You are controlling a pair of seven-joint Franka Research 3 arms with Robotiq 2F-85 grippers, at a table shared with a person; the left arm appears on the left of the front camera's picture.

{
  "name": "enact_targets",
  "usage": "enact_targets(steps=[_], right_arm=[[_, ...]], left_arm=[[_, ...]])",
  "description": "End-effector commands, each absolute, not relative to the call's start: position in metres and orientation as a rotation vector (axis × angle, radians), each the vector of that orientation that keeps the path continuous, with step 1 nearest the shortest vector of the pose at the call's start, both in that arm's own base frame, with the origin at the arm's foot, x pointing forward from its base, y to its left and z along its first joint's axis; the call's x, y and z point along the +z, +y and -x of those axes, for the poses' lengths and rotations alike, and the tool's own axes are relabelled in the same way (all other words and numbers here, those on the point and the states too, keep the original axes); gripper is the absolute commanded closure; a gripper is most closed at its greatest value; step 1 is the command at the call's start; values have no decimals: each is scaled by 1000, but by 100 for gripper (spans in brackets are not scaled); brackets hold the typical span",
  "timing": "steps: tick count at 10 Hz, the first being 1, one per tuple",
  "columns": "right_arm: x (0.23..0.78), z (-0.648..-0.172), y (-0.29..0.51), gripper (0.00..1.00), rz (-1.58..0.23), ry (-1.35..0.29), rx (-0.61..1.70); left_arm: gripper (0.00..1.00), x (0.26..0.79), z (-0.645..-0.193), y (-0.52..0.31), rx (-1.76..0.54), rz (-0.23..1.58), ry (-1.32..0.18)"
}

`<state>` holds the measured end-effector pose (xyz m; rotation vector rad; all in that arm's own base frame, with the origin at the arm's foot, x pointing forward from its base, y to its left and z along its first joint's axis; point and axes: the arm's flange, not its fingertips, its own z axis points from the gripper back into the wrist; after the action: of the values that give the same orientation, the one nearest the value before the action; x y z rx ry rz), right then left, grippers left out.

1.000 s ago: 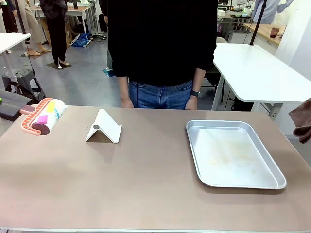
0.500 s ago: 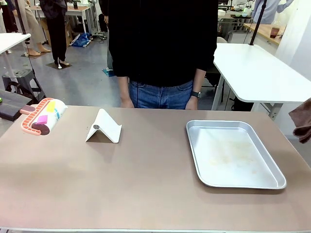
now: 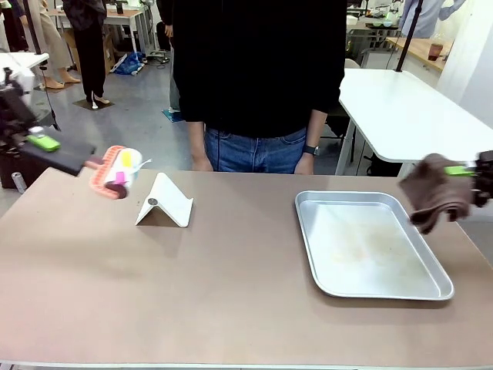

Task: Clean the surface of the table.
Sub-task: Return the Lint Roller and towel to their original positions.

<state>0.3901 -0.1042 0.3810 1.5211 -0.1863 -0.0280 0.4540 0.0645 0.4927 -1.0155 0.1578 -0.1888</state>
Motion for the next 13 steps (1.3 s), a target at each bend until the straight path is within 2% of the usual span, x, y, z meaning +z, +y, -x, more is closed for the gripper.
enact_targets(steps=[1, 5, 7, 8, 9, 11, 13], right_arm=[[374, -418, -49, 88, -1508, -174, 59], [349, -466, 57, 88, -1590, -305, 24], [335, -464, 85, 88, -1578, -270, 40], [338, -456, 66, 88, -1565, -232, -15], [338, -463, 80, 88, -1591, -246, 23], [332, -462, 79, 88, -1585, -236, 13], [316, -479, 122, 88, -1493, -207, 89]], left_arm=[[78, 500, -475, 29, -176, 917, 151], [78, 491, -513, -9, -227, 891, 185], [78, 486, -516, -10, -241, 904, 206], [78, 488, -510, -3, -230, 887, 241], [78, 479, -516, -14, -228, 907, 198], [78, 478, -515, -9, -227, 901, 213], [78, 474, -523, -44, -291, 878, 208]])
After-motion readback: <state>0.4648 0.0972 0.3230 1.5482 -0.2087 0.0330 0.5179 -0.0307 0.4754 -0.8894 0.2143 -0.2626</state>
